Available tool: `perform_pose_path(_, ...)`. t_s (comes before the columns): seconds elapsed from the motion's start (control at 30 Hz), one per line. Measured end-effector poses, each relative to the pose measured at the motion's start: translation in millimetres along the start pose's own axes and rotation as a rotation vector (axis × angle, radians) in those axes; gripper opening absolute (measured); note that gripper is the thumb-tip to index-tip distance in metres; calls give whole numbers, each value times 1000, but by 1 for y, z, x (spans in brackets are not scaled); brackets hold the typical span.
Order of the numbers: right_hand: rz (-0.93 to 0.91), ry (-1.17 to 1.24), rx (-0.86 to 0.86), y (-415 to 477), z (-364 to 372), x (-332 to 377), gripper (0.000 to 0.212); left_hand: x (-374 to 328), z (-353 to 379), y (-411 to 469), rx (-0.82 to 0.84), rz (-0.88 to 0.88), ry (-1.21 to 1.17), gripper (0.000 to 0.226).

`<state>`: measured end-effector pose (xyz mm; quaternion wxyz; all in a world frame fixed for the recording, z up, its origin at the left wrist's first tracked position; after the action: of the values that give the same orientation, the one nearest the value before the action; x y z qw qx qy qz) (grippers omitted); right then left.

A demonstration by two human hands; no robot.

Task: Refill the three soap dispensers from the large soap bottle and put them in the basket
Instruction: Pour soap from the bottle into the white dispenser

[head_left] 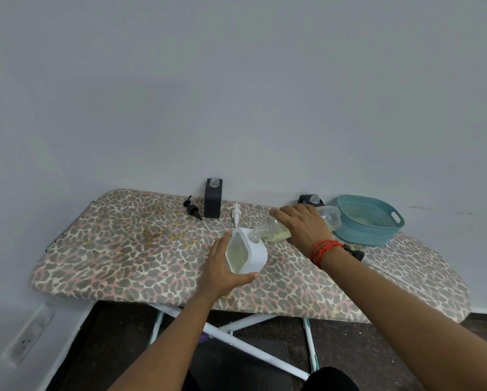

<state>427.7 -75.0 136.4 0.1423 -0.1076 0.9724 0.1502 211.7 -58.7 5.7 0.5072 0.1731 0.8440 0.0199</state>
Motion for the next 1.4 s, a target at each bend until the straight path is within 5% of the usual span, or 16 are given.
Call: perform_pose_path(1.4, 2, -19, 9, 0, -3, 1, 80, -1, -1, -1, 16, -6, 3, 129)
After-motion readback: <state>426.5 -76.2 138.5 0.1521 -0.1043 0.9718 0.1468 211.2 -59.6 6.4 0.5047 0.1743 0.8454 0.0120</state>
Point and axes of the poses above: each hand's wrist, its own y-axis towards the middle knuckle, its own z-axis out of the palm, x = y × z, the point moved 3 cm from there along y, towards the middle knuckle
